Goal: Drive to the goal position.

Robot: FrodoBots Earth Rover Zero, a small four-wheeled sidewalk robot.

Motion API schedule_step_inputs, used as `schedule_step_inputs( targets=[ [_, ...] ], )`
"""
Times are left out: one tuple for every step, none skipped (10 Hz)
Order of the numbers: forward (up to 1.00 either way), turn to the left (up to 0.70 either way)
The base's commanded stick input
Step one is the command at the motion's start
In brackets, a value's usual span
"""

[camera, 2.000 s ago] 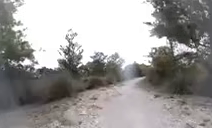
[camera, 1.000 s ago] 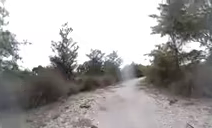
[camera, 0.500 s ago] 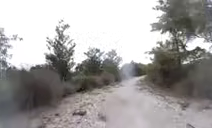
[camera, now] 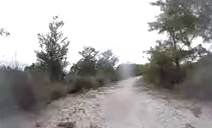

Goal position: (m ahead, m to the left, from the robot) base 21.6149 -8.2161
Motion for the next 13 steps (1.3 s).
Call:
schedule_step_inputs(
  targets=[
    [0.6,0.0],
    [0.6,0.0],
    [0.6,0.0],
    [0.6,-0.13],
    [0.6,-0.14],
    [0.6,-0.09],
    [0.6,-0.02],
    [0.6,0.0],
    [0.6,0.0],
    [0.6,0.0],
    [0.6,0.0],
    [0.6,0.0],
    [0.6,0.0]
  ],
)
